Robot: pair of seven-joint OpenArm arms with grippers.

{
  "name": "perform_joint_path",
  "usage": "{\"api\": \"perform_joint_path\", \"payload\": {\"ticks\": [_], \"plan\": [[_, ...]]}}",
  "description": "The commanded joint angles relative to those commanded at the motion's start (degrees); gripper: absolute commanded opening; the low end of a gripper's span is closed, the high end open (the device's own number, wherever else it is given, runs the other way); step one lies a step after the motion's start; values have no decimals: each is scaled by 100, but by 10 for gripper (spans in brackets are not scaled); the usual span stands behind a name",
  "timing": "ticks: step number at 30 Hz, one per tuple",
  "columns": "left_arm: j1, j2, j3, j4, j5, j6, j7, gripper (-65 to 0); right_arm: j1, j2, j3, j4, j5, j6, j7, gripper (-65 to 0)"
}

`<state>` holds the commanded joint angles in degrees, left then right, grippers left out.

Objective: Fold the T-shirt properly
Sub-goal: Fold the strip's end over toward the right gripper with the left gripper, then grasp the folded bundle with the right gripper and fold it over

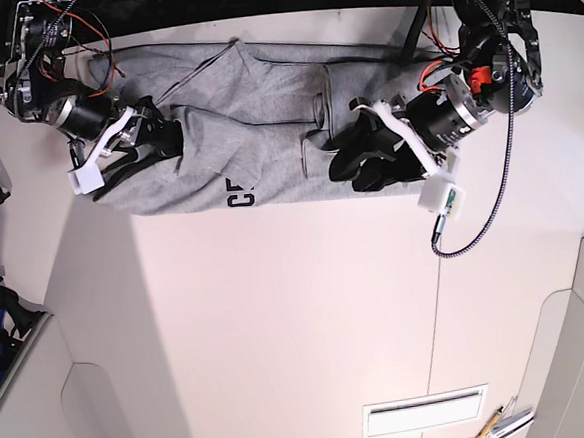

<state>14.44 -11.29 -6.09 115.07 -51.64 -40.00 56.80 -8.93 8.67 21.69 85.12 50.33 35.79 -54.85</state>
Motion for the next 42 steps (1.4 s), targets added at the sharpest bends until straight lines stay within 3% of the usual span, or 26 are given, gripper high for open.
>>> {"api": "perform_joint_path", "payload": {"ticks": [2, 7, 11, 17, 22, 26, 30, 33, 38, 42], "plan": [[0, 0, 0, 0, 0, 0, 0, -345, 0, 2, -2, 0, -46, 2, 85, -650], [-35, 0, -186, 13, -4, 0, -2, -357, 35, 7, 66, 13, -48, 2, 129, -650], [-24, 0, -894, 48, -33, 0, 26, -357, 175, 98, 540, 17, -66, 2, 116, -650], [162, -70, -1733, 44, -304, 0, 389, -356, 278, 885, 918, 39, 4, 0, 81, -650], [693, -107, -1644, 15, -306, 0, 382, -356, 289, 1565, 992, 341, -37, -4, 28, -650], [1008, -70, -1091, -321, -299, 0, 136, -356, 332, 1895, 1019, 1097, 13, -68, -260, -650], [1014, 249, -341, -756, -219, 0, 2, -356, 616, 1801, 1003, 1941, 330, -66, -610, -650], [907, 509, 92, -979, 203, 0, -190, -356, 782, 1537, 841, 2422, 380, -66, -678, -650], [621, 656, 463, -1488, 437, 0, -280, -356, 778, 933, -94, 2684, 192, -66, -667, -650], [538, 654, 538, -1759, 433, 0, -306, -356, 767, 393, -1067, 2669, -306, -68, -645, -650]]}}
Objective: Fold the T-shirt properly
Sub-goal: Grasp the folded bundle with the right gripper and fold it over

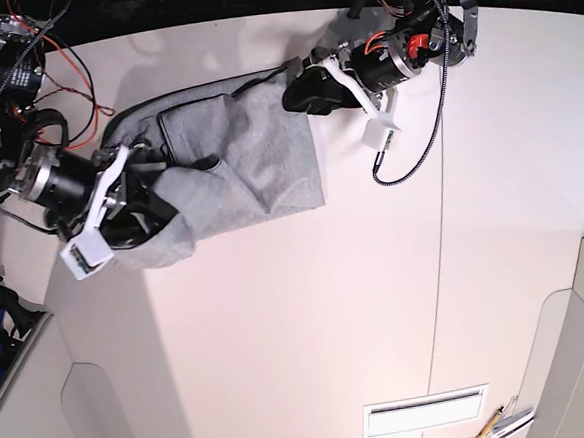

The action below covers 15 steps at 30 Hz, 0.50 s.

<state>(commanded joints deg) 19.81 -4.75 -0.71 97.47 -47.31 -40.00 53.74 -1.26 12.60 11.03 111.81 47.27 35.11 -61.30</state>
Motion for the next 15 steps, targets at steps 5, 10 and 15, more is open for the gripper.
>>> {"api": "perform_joint_path", "payload": {"ticks": [5, 10, 15], "plan": [[2, -2, 0, 0, 0, 0, 2, -356, -44, -216, -1294, -472, -669, -44, 249, -650], [2, -4, -13, 13, -236, 0, 166, -356, -4, -219, -2253, -973, -1351, -133, 901, -291], [22, -4, -448, 391, -966, 0, 890, -356, 164, -511, -2347, -962, -1366, -131, 911, -277]]}}
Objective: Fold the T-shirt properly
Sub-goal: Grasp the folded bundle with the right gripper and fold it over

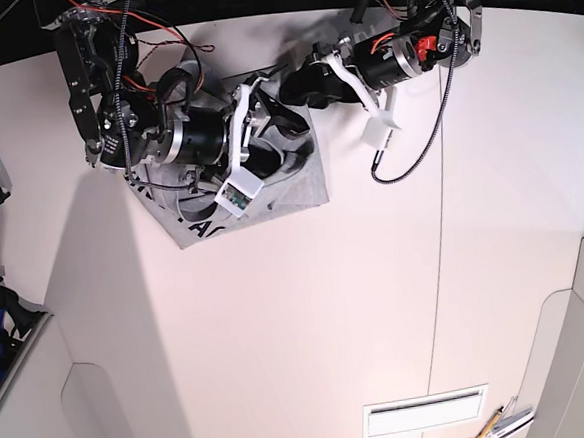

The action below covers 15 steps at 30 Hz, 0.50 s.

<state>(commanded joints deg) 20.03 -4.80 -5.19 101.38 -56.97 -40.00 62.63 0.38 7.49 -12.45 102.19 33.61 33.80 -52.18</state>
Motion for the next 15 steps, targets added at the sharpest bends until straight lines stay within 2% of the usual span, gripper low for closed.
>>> {"api": "perform_joint_path", "payload": {"ticks": [3, 6, 12, 15], "plan": [[70, 0, -415, 282, -356, 0, 378, -356, 216, -254, 0, -7, -22, 0, 17, -277], [96, -2, -706, 372, -671, 0, 540, -356, 568, -483, -2, -20, -188, 0, 109, -277], [275, -42, -732, 372, -907, 0, 708, -356, 1040, -765, -7, -76, -380, 0, 118, -277], [317, -293, -732, 400, -1110, 0, 713, -357, 1069, -761, 37, -94, -588, -87, 31, -277]]}}
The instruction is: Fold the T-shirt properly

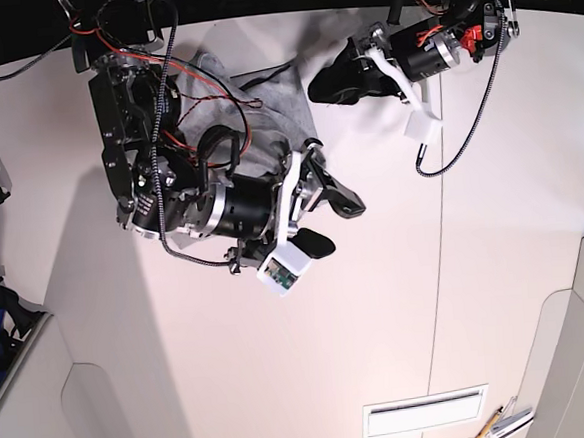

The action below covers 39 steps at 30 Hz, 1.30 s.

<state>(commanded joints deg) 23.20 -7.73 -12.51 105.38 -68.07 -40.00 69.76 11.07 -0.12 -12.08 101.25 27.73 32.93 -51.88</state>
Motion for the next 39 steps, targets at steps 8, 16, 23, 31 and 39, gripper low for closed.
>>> {"api": "perform_joint_path", "payload": {"ticks": [8, 16, 23, 31, 39], "plan": [[348, -212, 11, 1401, -177, 0, 118, -358, -46, 179, 1648, 238, 651, -118, -516, -383], [393, -210, 11, 1574, -160, 0, -24, -358, -46, 201, 1921, -688, 699, -7, -234, -650], [356, -212, 11, 1572, -28, 0, -120, -358, 70, 17, 1327, -2396, 717, 96, 581, -650], [350, -164, 11, 1572, 15, 0, -201, -358, 588, -787, 529, -2485, 551, 94, 627, -650], [350, -184, 11, 1567, 450, 0, -201, -358, 540, -813, 883, -1478, 896, 94, -750, -650]]}}
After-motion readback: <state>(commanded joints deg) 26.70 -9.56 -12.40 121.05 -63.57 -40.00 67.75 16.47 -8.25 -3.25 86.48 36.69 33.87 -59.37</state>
